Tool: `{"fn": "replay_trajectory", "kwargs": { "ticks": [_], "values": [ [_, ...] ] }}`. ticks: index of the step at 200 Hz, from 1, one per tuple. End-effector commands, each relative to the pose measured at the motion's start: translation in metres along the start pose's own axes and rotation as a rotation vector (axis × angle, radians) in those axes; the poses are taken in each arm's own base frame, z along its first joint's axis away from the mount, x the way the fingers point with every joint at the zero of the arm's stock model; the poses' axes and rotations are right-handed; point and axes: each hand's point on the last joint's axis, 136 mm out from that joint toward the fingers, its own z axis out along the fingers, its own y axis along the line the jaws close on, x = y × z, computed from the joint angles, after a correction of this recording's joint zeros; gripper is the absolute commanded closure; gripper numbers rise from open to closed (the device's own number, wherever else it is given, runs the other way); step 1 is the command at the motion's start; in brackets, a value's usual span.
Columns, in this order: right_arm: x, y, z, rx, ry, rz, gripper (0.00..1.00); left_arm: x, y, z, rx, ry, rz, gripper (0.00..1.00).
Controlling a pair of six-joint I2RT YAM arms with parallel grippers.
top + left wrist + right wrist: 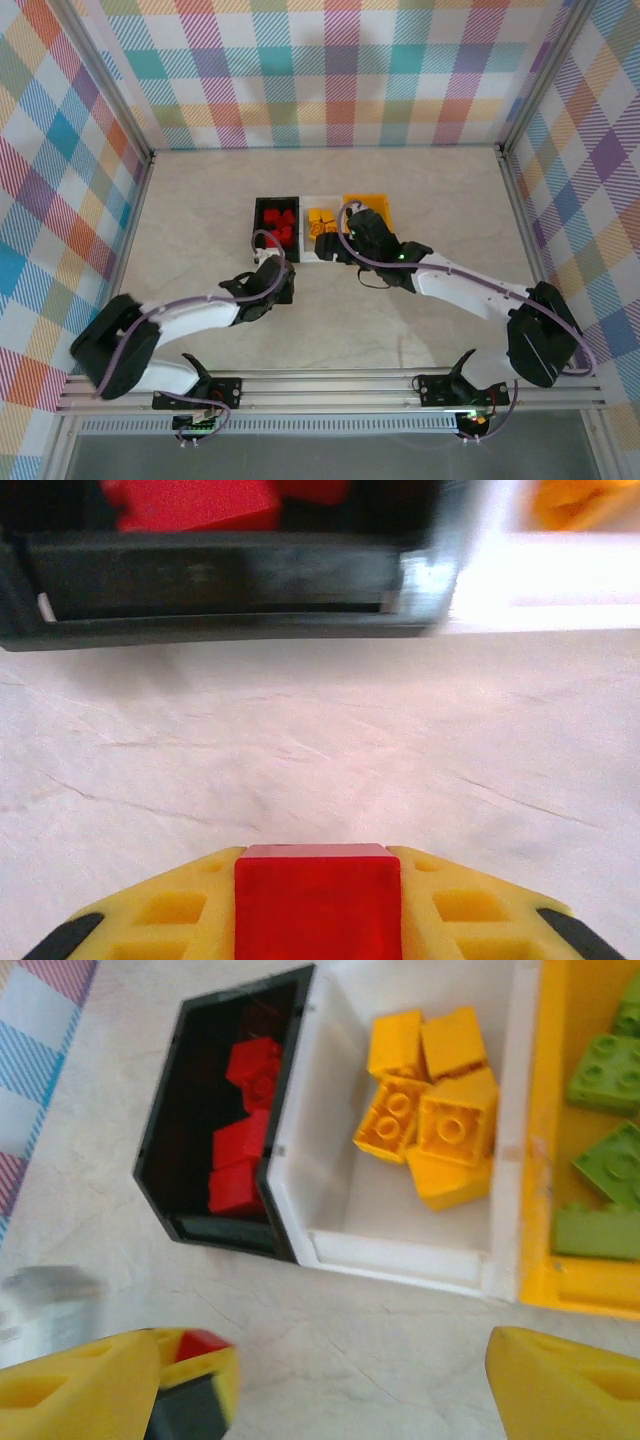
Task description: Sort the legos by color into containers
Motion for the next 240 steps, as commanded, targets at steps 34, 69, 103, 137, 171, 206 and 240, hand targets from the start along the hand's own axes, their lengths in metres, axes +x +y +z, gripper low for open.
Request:
{"fn": "replay_trajectory", "kwargs": {
  "ticks": [34,69,103,137,171,206,240],
  "values": [
    [0.011,-0.028,-0.021,0.082,-0.028,0.041,0.15,-0.105,-0.004,-0.040,-0.039,-0.170,-0.102,0.61],
    [0.013,-0.039,-0.033,0.114,-0.040,0.044,0.14,-0.155,0.001,0.005,-0.104,-0.161,-0.109,0.58],
    [0.010,-0.049,-0.049,0.142,-0.070,0.051,0.10,-0.179,0.009,0.026,-0.134,-0.167,-0.150,0.43],
    [0.006,-0.056,-0.066,0.161,-0.111,0.017,0.03,-0.205,-0.004,-0.020,-0.027,-0.268,-0.181,0.00],
    [0.001,-0.089,-0.080,0.332,-0.170,0.030,0.00,-0.207,-0.005,-0.066,0.053,-0.336,-0.149,0.00],
    [-0.007,-0.127,-0.100,0.538,-0.258,0.029,0.00,-0.205,0.038,-0.088,-0.146,-0.445,-0.073,0.00],
    [-0.014,-0.145,-0.107,0.565,-0.326,0.002,0.00,-0.197,0.106,-0.069,-0.430,-0.457,-0.034,0.00]
  ]
}}
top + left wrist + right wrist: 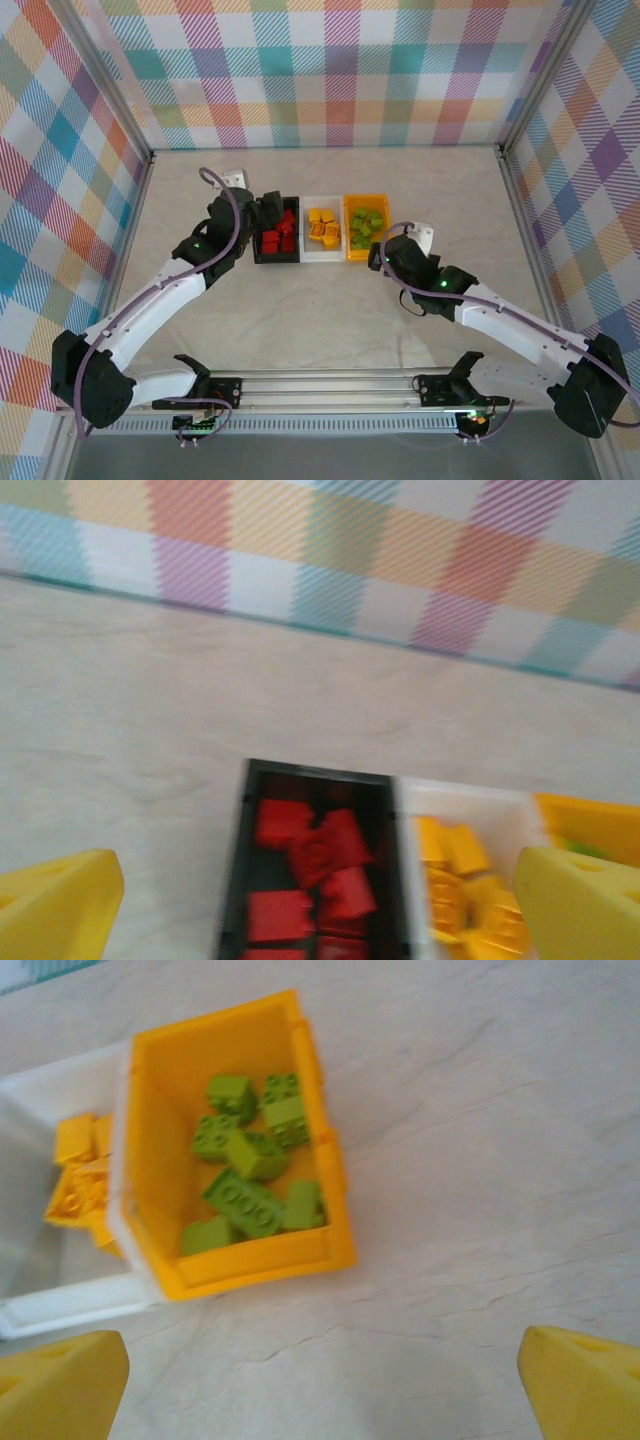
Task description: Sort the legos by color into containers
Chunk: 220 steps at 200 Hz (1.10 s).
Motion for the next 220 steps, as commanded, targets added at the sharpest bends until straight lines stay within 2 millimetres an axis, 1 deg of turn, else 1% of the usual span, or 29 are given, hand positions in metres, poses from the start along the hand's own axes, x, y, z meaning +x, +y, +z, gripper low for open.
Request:
{"fn": "replay_trajectory", "kwargs": {
  "ticks": [1,11,24,38,41,52,59,75,85,100,113,120,132,151,162,169,175,177,182,184,191,198,201,211,220],
  "values": [
    [-0.010,-0.025,0.002,0.074,-0.084,-0.029,0.00,0.016,0.063,0.025,-0.251,-0.018,0.108,0.00],
    [-0.010,-0.027,0.005,0.069,-0.092,-0.058,0.00,0.025,0.079,0.039,-0.275,0.000,0.119,0.00],
    [-0.010,-0.031,0.008,0.073,-0.091,-0.068,0.00,0.042,0.103,0.056,-0.348,0.032,0.154,0.00],
    [-0.009,-0.035,0.013,0.071,-0.090,-0.079,0.00,0.059,0.118,0.073,-0.373,0.056,0.216,0.00],
    [-0.009,-0.036,0.014,0.070,-0.090,-0.083,0.00,0.066,0.122,0.075,-0.386,0.065,0.229,0.00],
    [-0.011,-0.040,0.015,0.073,-0.103,-0.084,0.00,0.080,0.130,0.084,-0.378,0.061,0.241,0.00],
    [-0.007,-0.037,0.018,0.041,-0.093,-0.081,0.00,0.090,0.129,0.089,-0.345,0.064,0.245,0.00],
    [-0.009,-0.038,0.020,0.005,-0.122,-0.088,0.00,0.101,0.130,0.094,-0.324,0.033,0.265,0.00],
    [-0.010,-0.037,0.020,-0.023,-0.150,-0.099,0.00,0.103,0.133,0.095,-0.318,0.003,0.246,0.00],
    [-0.016,-0.035,0.019,-0.065,-0.225,-0.108,0.00,0.112,0.133,0.102,-0.280,0.017,0.236,0.00],
    [-0.023,-0.038,0.017,-0.073,-0.277,-0.086,0.00,0.113,0.134,0.100,-0.269,0.011,0.229,0.00],
    [-0.028,-0.045,0.017,-0.048,-0.286,-0.057,0.00,0.113,0.133,0.098,-0.256,-0.005,0.219,0.00],
    [-0.037,-0.066,0.016,0.049,-0.303,0.022,0.00,0.114,0.134,0.098,-0.230,-0.007,0.203,0.00],
    [-0.055,-0.084,0.021,0.123,-0.324,0.017,0.00,0.118,0.134,0.102,-0.159,0.023,0.170,0.00],
    [-0.062,-0.095,0.028,0.171,-0.324,0.004,0.00,0.120,0.134,0.105,-0.102,0.041,0.140,0.00],
    [-0.067,-0.099,0.032,0.190,-0.333,-0.025,0.00,0.122,0.129,0.104,-0.056,0.032,0.139,0.00],
    [-0.071,-0.101,0.036,0.196,-0.341,-0.055,0.00,0.128,0.124,0.101,0.000,0.018,0.147,0.00],
    [-0.072,-0.102,0.038,0.197,-0.340,-0.067,0.00,0.130,0.122,0.100,0.023,0.004,0.150,0.00],
    [-0.073,-0.104,0.043,0.201,-0.334,-0.089,0.00,0.125,0.120,0.098,0.038,-0.068,0.150,0.00],
    [-0.074,-0.106,0.045,0.206,-0.332,-0.094,0.00,0.127,0.120,0.096,0.040,-0.072,0.150,0.00],
    [-0.075,-0.112,0.052,0.219,-0.316,-0.097,0.00,0.131,0.129,0.093,-0.005,-0.042,0.134,0.00],
    [-0.073,-0.120,0.060,0.231,-0.293,-0.106,0.00,0.126,0.140,0.095,-0.078,-0.048,0.099,0.00],
    [-0.072,-0.122,0.063,0.234,-0.289,-0.114,0.00,0.125,0.149,0.097,-0.128,-0.053,0.086,0.00],
    [-0.071,-0.130,0.073,0.242,-0.298,-0.133,0.00,0.126,0.148,0.096,-0.139,-0.039,0.088,0.00],
    [-0.070,-0.133,0.081,0.221,-0.316,-0.150,0.00,0.125,0.149,0.096,-0.146,-0.044,0.092,0.00]
  ]
}}
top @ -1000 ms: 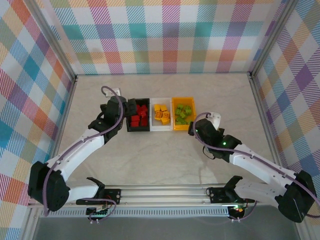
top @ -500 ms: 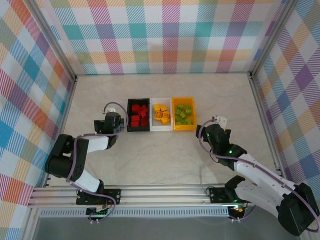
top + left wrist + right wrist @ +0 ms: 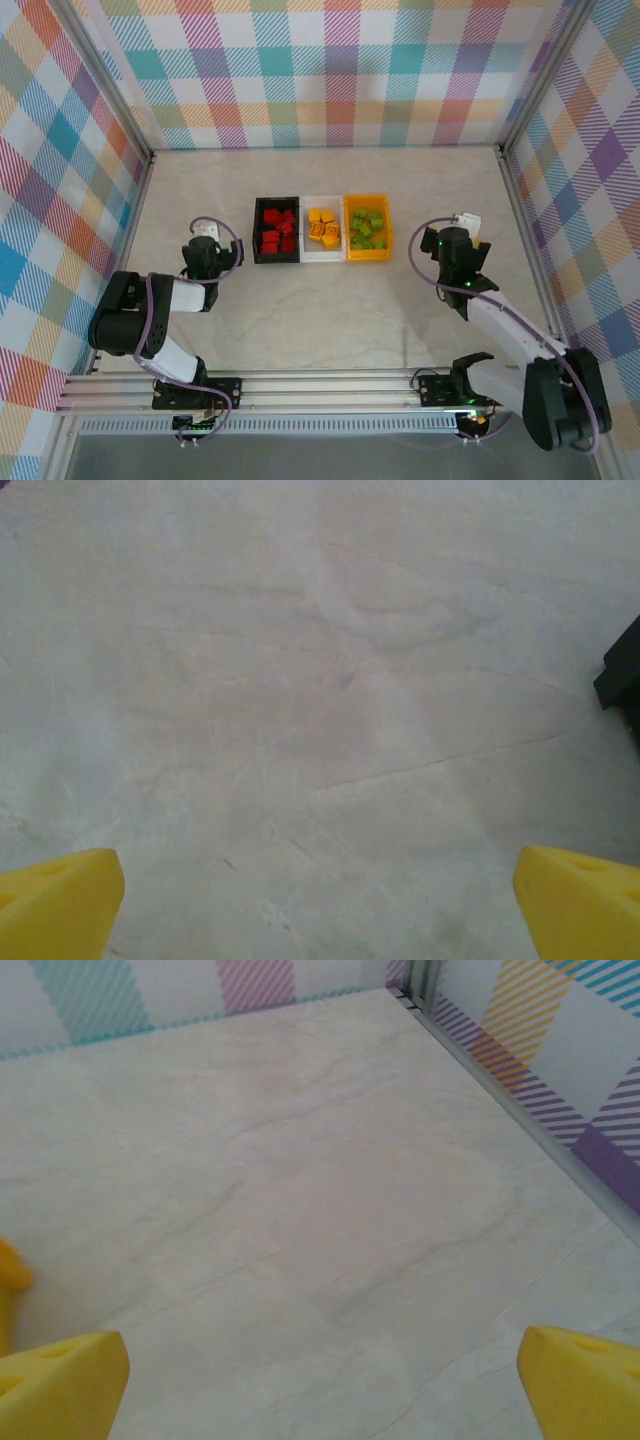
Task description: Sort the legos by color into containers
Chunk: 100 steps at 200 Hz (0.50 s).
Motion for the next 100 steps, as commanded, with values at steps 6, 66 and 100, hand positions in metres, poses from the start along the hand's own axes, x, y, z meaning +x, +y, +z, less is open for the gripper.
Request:
{"fn": "replay_trajectory", "kwargs": {
  "ticks": [6,66,100],
  "values": [
    [-0.012,0.000,0.021,-0.059,-0.099,-0.045,0.00,-0.027,0.003,-0.001,-0.023,-0.095,-0.053,0.00],
    [0.013,0.019,0.066,-0.223,-0.065,-0.036,0.00,-0.027,0.003,-0.001,-0.023,-0.097,-0.051,0.00],
    [0.018,0.033,0.069,-0.312,-0.052,-0.072,0.00,-0.027,0.002,-0.001,-0.022,-0.097,-0.050,0.00]
  ]
}}
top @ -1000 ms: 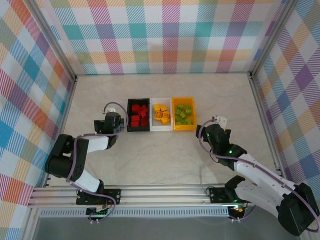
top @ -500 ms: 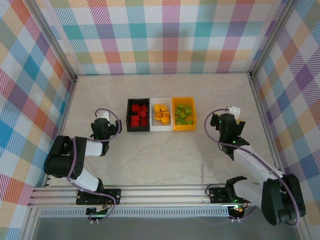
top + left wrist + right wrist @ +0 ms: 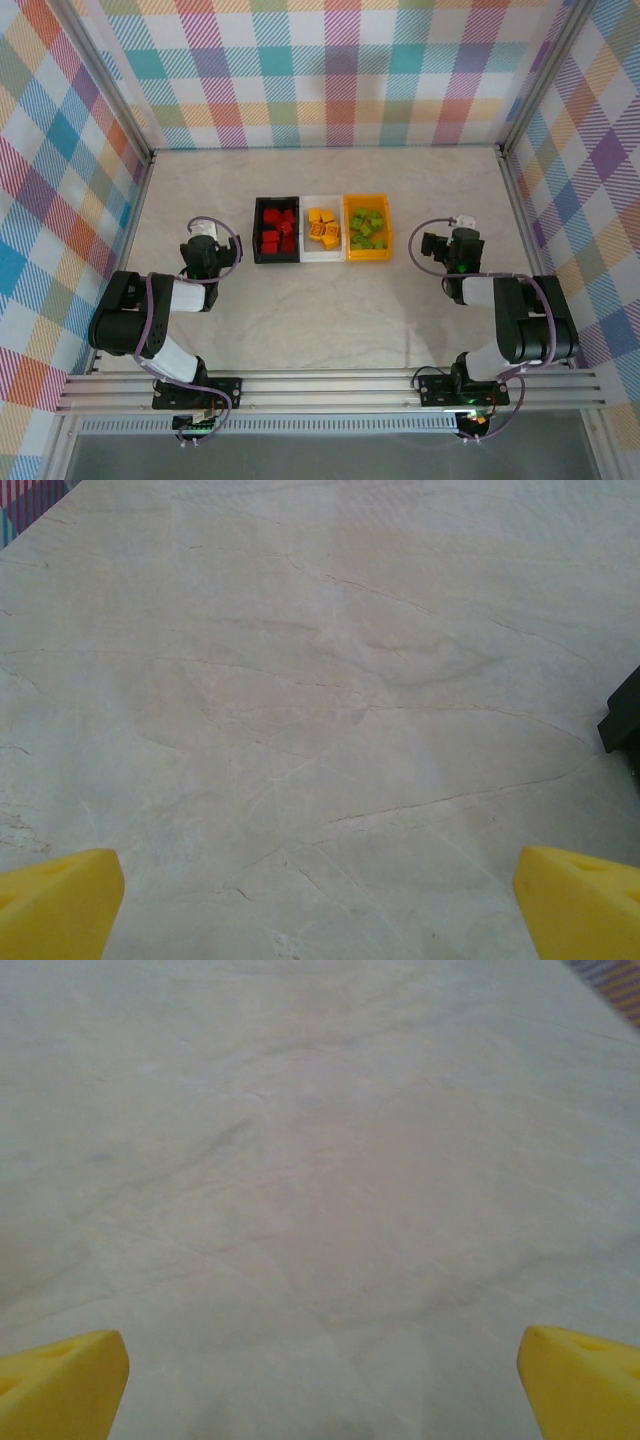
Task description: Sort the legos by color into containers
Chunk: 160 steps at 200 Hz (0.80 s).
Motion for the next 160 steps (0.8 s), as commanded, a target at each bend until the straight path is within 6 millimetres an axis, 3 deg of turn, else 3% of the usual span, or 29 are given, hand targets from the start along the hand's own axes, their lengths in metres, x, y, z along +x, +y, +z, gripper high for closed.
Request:
{"fn": "replay_trajectory", "kwargs": {
  "ticks": [1,11,33,160],
  "values": [
    [-0.028,0.020,-0.001,-0.129,-0.106,-0.026,0.00,-0.015,-0.001,0.000,-0.003,-0.051,-0.031,0.00],
    [-0.028,0.020,-0.005,-0.138,-0.197,-0.025,0.00,-0.015,-0.001,0.000,-0.004,-0.051,-0.032,0.00],
    [-0.024,0.011,-0.001,-0.083,-0.152,-0.001,0.00,-0.016,-0.001,0.000,-0.004,-0.052,-0.030,0.00],
    [-0.024,0.011,-0.003,-0.088,-0.148,0.000,0.00,-0.016,-0.001,0.001,-0.004,-0.050,-0.031,0.00]
  ]
}}
